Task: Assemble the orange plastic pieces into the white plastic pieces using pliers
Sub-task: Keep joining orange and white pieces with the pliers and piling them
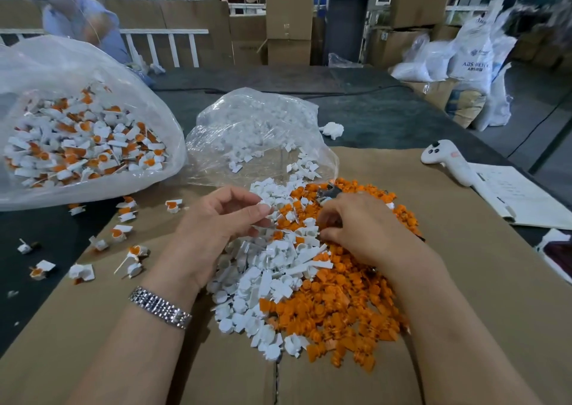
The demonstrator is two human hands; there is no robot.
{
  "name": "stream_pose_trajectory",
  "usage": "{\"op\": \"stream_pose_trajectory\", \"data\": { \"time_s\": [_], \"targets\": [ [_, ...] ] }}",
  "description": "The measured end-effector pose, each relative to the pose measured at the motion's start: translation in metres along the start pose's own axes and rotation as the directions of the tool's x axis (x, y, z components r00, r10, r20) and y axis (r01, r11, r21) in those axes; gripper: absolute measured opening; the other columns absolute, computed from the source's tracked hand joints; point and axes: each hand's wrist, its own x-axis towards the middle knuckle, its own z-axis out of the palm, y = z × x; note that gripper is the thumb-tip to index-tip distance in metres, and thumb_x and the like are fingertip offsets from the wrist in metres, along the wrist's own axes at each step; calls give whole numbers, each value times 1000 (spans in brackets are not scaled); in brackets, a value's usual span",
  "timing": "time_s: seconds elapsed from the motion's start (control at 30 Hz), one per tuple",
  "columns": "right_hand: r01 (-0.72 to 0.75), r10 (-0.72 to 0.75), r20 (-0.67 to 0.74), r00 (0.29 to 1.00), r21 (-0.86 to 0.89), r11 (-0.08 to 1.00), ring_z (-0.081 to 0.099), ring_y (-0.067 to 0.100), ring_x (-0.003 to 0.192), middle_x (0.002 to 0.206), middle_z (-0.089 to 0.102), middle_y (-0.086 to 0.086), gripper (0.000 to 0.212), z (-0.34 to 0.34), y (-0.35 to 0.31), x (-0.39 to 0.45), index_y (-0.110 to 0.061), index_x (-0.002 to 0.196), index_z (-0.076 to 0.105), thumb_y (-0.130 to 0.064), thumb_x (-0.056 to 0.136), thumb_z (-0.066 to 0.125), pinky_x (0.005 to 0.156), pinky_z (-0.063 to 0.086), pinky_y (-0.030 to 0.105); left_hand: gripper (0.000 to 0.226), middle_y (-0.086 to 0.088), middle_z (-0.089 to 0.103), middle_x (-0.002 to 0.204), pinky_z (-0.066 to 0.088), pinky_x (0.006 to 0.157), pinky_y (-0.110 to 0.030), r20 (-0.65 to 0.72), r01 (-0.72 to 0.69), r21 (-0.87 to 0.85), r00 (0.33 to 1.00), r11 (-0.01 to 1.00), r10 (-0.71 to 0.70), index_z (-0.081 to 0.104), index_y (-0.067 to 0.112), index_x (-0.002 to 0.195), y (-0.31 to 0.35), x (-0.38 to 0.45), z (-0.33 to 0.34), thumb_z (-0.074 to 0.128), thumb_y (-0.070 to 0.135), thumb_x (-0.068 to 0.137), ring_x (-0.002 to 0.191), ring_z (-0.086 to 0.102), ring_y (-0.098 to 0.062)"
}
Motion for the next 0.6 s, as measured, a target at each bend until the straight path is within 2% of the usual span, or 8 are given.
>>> {"op": "stream_pose_trajectory", "data": {
  "time_s": [0.1, 0.2, 0.3, 0.37, 0.47, 0.53, 0.6],
  "targets": [
    [37, -35, 51, 998, -46, 998, 54, 19, 113, 114, 67, -5, 24, -3, 1, -1, -30, 114, 70, -28, 91, 72, 97, 47, 41, 33, -16, 79, 102, 58, 68, -20, 11, 3, -30, 1000, 1000, -3, 80, 24, 87, 0, 0, 1, 94, 33, 58, 90, 78, -26],
    [54, -54, 12, 998, -63, 997, 55, 18, 109, 112, 67, -3, 18, -1, -1, -1, -29, 112, 69, -27, 93, 69, 94, 47, 38, 29, -18, 78, 103, 59, 70, -22, 30, 17, -59, 999, 998, -15, 81, 23, 85, 1, 0, 4, 94, 29, 60, 91, 78, -27],
    [33, -22, -154, 988, 72, 997, 58, 14, 99, 111, 64, -4, 15, -3, 0, 0, -25, 110, 67, -26, 96, 65, 83, 48, 29, 28, -21, 77, 104, 61, 74, -25, 54, 31, -121, 998, 992, -25, 81, 21, 85, 1, -2, 7, 93, 23, 60, 92, 77, -30],
    [49, -6, -219, 976, 191, 980, 60, 10, 96, 111, 65, -6, 17, -5, 0, 1, -24, 111, 68, -24, 95, 66, 85, 51, 28, 28, -23, 77, 104, 61, 75, -26, 60, 39, -149, 998, 988, -31, 81, 19, 85, 2, -3, 8, 92, 20, 59, 93, 77, -32],
    [88, 7, -253, 967, 362, 928, 64, 3, 89, 106, 66, -10, 10, -7, -6, 0, -24, 102, 73, -23, 92, 72, 86, 55, 26, 29, -26, 75, 103, 61, 73, -26, 52, 36, -172, 998, 984, -28, 79, 14, 85, 3, -4, 10, 91, 15, 58, 91, 77, -32],
    [76, 34, -253, 967, 412, 908, 64, 0, 87, 104, 66, -11, 2, -7, -9, -1, -25, 92, 74, -25, 90, 74, 84, 55, 23, 30, -28, 75, 103, 61, 72, -26, 54, 34, -182, 998, 983, -24, 78, 11, 86, 3, -5, 11, 90, 14, 59, 90, 78, -33],
    [36, 66, -220, 973, 432, 901, 65, 0, 89, 104, 64, -11, 4, -6, -8, -1, -26, 86, 74, -29, 89, 75, 82, 53, 21, 30, -27, 75, 102, 61, 71, -26, 58, 33, -177, 998, 984, -24, 78, 10, 86, 3, -6, 12, 90, 14, 58, 89, 78, -33]
  ]
}}
